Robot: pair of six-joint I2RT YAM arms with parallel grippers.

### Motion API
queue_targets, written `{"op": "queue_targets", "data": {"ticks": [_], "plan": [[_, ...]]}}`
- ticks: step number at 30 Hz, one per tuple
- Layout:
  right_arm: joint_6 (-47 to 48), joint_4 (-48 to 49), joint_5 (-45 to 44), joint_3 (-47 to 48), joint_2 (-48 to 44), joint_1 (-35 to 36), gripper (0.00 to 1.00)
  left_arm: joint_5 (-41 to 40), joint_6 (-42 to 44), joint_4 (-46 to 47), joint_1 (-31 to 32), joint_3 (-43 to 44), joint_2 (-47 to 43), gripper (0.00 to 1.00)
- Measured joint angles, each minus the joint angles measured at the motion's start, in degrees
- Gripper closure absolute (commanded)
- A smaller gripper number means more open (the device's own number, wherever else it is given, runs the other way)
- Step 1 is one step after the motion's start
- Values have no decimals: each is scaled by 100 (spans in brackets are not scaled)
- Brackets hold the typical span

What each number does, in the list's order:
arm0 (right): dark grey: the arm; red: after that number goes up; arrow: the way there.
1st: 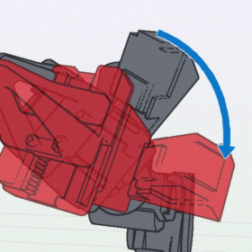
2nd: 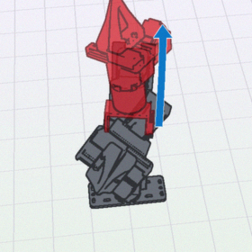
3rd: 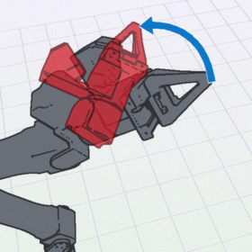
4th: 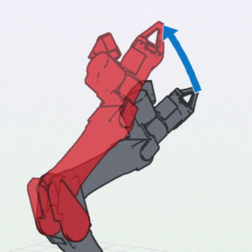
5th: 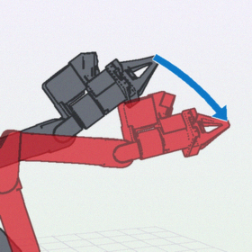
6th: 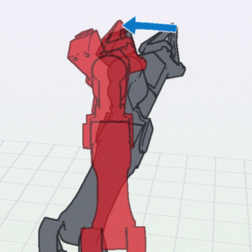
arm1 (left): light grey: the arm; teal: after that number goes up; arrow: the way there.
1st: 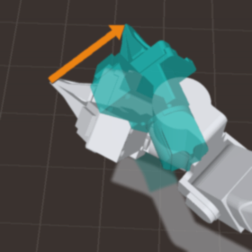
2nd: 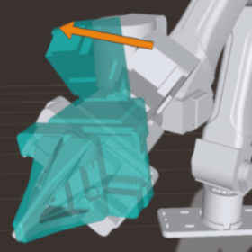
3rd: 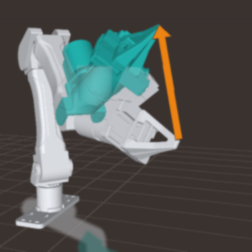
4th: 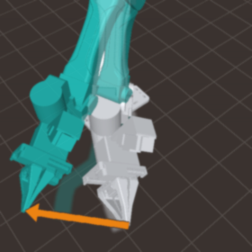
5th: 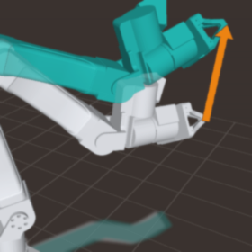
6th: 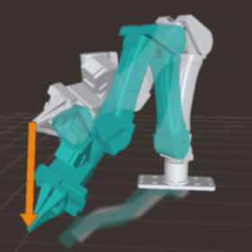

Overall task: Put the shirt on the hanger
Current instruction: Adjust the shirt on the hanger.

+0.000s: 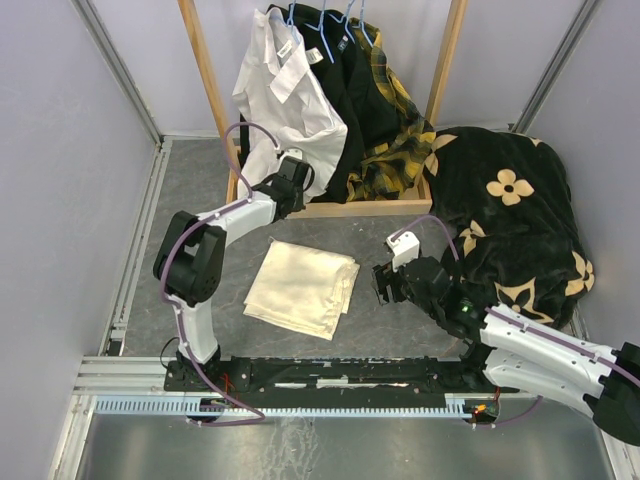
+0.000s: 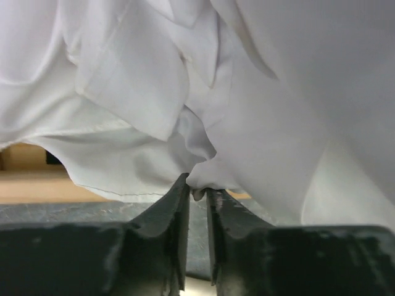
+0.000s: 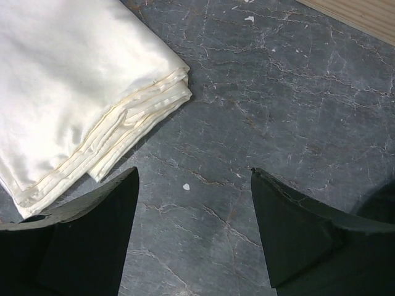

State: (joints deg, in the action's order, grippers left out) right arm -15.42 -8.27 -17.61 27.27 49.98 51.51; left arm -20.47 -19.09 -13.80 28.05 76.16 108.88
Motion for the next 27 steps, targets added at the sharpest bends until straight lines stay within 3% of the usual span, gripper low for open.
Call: {"op": "queue_targets", "data": {"ticks": [3, 18, 20, 23, 27], "plan": [[-2, -37, 0, 0, -57, 0, 19, -273, 20, 39, -15, 127, 133, 97], [-42, -404, -33, 0, -367, 0, 19, -350, 258, -101, -597, 1419, 1266, 97], [-44, -474, -46, 0, -428, 0, 19, -280, 267, -168, -662, 1646, 1467, 87], [-52, -579, -50, 0, -479, 0, 19, -208, 264, -254, -710, 1694, 1526, 60], [-83, -640, -50, 0, -492, 0, 19, -164, 258, -103, -719, 1228, 1191, 48]]}}
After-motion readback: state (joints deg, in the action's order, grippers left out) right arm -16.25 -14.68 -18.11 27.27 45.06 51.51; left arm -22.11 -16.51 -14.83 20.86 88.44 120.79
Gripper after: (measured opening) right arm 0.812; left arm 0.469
